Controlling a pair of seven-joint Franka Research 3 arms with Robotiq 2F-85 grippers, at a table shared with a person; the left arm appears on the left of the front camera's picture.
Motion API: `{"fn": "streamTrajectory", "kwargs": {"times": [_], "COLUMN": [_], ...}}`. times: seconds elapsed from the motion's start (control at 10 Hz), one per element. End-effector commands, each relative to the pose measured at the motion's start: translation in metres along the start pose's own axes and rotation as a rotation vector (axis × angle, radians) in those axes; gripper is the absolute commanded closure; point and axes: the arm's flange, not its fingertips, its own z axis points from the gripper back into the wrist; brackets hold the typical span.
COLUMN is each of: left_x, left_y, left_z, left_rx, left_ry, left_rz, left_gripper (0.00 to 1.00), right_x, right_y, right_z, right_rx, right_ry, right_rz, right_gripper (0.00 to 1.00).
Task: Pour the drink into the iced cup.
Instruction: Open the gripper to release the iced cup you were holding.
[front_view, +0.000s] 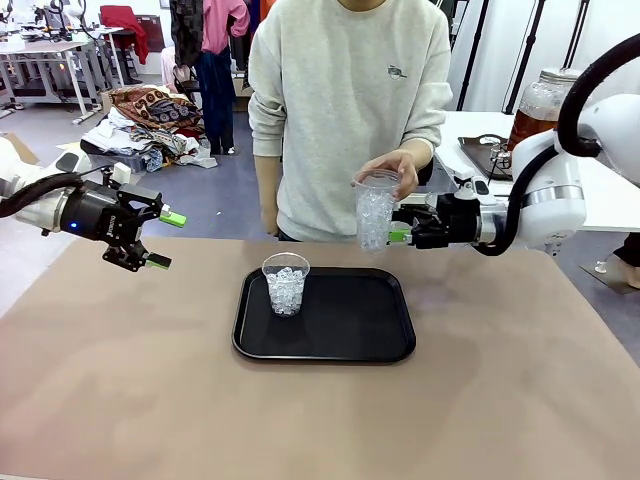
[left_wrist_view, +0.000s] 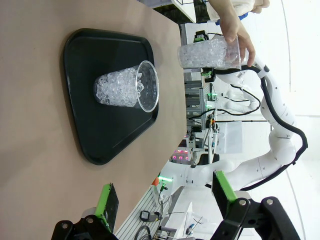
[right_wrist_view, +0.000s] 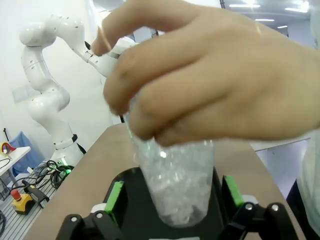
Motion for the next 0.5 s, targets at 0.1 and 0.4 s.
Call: {"fn": "streamTrajectory", "kwargs": {"times": [0.1, 0.4], "left_x": [-0.001, -0.001], "left_y": [-0.001, -0.001], "left_z": [0.000, 0.000], "left_rx": [-0.003, -0.003], "left_ry": [-0.002, -0.002], "left_rz": [-0.002, -0.002], "left_gripper": [0.00, 0.00], "right_x": [-0.010, -0.022], "right_y": [0.019, 0.041], "right_z": [0.022, 0.051], "right_rx": [-0.006, -0.034], "right_ry": [-0.002, 0.006], "right_rz": [0.019, 0.052], "right_gripper": [0.00, 0.00]}}
